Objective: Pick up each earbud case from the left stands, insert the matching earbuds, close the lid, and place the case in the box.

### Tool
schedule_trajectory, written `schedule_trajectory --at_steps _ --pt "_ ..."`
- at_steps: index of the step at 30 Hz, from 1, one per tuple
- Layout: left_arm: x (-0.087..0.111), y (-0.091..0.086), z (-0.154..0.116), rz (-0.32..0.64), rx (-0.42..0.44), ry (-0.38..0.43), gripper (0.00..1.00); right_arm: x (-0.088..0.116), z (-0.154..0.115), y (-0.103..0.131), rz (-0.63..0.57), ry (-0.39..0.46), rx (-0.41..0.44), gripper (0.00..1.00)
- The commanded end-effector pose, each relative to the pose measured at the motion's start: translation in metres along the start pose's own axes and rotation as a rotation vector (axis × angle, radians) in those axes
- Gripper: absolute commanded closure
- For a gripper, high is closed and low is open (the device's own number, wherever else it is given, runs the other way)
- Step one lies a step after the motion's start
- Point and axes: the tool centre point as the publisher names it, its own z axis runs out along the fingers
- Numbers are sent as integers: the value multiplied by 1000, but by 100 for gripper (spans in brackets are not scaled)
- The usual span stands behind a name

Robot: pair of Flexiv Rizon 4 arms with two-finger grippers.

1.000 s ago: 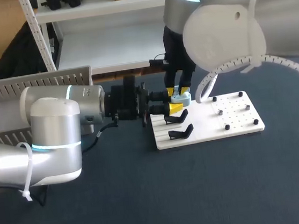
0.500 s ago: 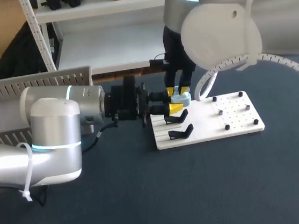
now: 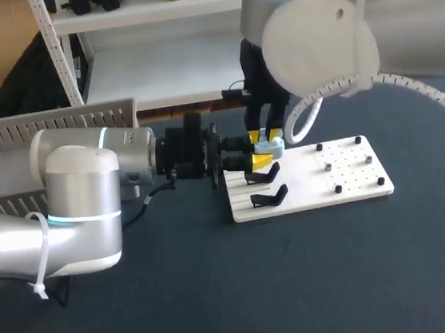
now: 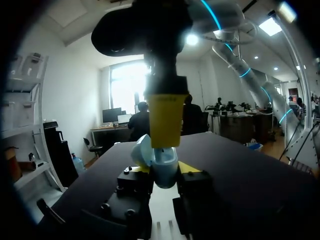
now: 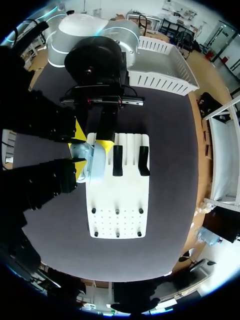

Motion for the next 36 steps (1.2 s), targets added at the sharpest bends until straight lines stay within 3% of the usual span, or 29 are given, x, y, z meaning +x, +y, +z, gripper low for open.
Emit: schedule_trajectory --at_steps 1,6,7,8,9,19,24,25,26,27,28,36 --pt "-1 -2 0 2 -6 -1 100 -3 3 -1 -3 5 4 100" --pt "-1 -2 0 2 -6 -1 100 -3 3 -2 -10 0 8 100" --pt "-1 -2 0 2 -6 -1 100 -3 2 -2 -11 -1 7 91" --pt "-1 -2 0 2 -6 -1 100 -3 1 -2 -11 -3 7 70" --pt "-1 -2 0 2 -6 -1 100 -3 1 -2 -11 -5 6 62" --pt "-1 -2 0 2 -6 -1 100 -1 -13 -5 -5 -25 -21 58" --pt "-1 -2 0 2 -6 -1 100 -12 -23 -15 60 -39 -46 51" --pt "-1 -2 0 2 -6 -1 100 -16 -25 -17 86 -44 -44 43" --pt "-1 -2 0 2 -6 -1 100 -20 -25 -20 110 -54 -37 19" --pt "-1 -2 0 2 -6 -1 100 -24 -26 -22 133 -56 -39 5" --pt "-1 -2 0 2 -6 -1 100 -29 -26 -24 163 -60 -36 0" --pt "-1 -2 0 2 -6 -1 100 -57 -11 -39 282 -75 39 0"
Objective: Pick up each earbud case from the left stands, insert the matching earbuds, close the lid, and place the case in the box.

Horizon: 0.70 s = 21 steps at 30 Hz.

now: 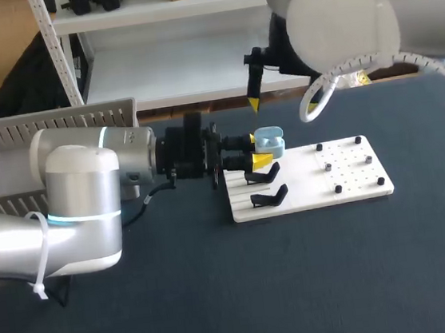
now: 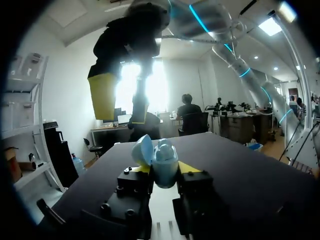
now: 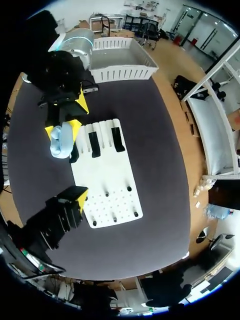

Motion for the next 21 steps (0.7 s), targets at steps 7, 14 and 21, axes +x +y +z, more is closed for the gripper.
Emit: schedule_trajectory --at_steps 7,14,21 --pt "0 -2 0 1 -6 -1 100 -18 32 -10 60 36 95 0" --pt "0 -2 0 1 -6 -1 100 -3 34 -26 58 71 135 0" --pt "0 -2 0 1 -6 -1 100 17 22 -37 44 104 151 0"
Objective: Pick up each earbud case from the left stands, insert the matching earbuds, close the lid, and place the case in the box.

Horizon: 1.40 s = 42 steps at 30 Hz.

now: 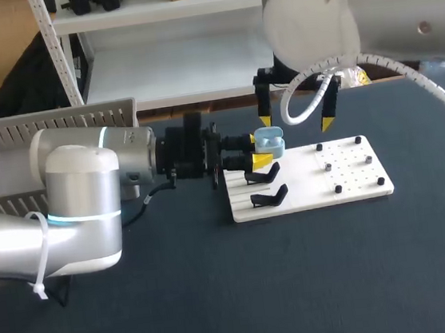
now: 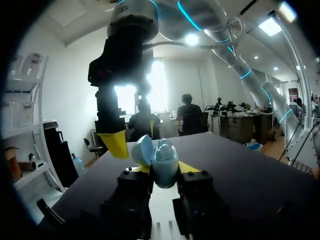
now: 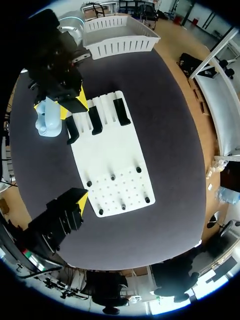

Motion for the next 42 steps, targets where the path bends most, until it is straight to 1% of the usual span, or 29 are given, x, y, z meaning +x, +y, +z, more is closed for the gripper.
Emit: schedule_trajectory --at_steps 1,7,10,11,14,18,20,21,24,26,28,29,30,32,35,38,39,42 --pt "0 -2 0 2 -6 -1 100 14 -8 -9 -8 3 -10 0" --pt "0 -2 0 2 -6 -1 100 30 -12 -12 -33 44 -9 0" --pt "0 -2 0 2 -6 -1 100 35 -12 -12 -40 60 -13 0" --pt "0 -2 0 2 -6 -1 100 35 -12 -12 -43 52 -18 0" --pt "0 -2 0 2 -6 -1 100 29 -22 -12 -28 -14 -63 0" --pt "0 -2 0 2 -6 -1 100 21 -43 -18 -3 -100 -169 0" --pt "0 -2 0 2 -6 -1 100 21 -53 -22 -22 -138 -225 0" --pt "-2 -1 -4 2 -15 5 100 21 -58 -25 -27 -156 -257 0" --pt "-11 4 -28 8 -77 22 100 23 -71 -34 -46 -190 -341 0" --pt "-22 7 -53 14 -135 23 100 23 -76 -41 -33 -190 -387 0" --pt "-31 8 -70 25 -171 35 100 23 -77 -42 -29 -189 -395 0" --pt "-39 8 -84 36 -200 41 100 23 -77 -42 -29 -189 -395 0" --pt "-44 8 -91 42 -214 48 100 23 -77 -42 -29 -189 -395 0" --pt "-56 8 -112 61 -260 82 100 23 -77 -42 -29 -189 -395 0" --pt "-68 8 -136 82 -317 147 100 23 -77 -42 -29 -189 -395 0" --pt "-71 13 -162 70 -384 187 100 23 -77 -42 -29 -189 -395 0" --pt "-71 16 -173 57 -417 213 100 23 -77 -42 -29 -189 -395 0" --pt "-66 24 -197 8 -485 232 100 23 -77 -42 -29 -189 -395 0"
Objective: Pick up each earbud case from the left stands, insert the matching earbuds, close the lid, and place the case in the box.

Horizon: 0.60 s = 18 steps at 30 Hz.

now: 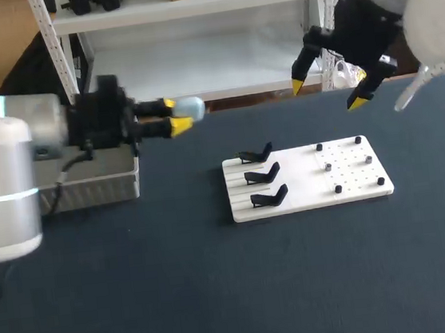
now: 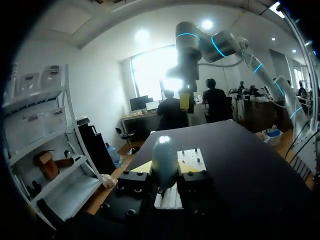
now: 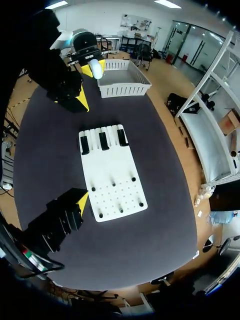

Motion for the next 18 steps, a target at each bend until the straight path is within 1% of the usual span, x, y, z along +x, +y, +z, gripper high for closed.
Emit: schedule_trajectory --at_steps 1,4,6,8,10,12,13,18 --pt "0 2 -57 -58 -221 52 100 4 -1 -2 2 -55 -2 0" --pt "16 17 -70 -139 -271 75 100 4 -1 -2 2 -55 -2 0" --pt "30 27 -78 -204 -300 100 100 4 -1 -2 2 -55 -2 0" --pt "42 37 -84 -266 -327 87 100 4 -1 -2 2 -55 -2 0" --pt "56 48 -88 -298 -353 135 100 4 -1 -2 2 -55 -2 0" --pt "68 56 -91 -336 -364 141 100 4 -1 -2 2 -55 -2 0" --pt "78 63 -93 -358 -386 166 100 4 -1 -2 2 -55 -2 0" --pt "118 88 -108 -460 -445 148 100 4 -1 -2 2 -55 -2 0"
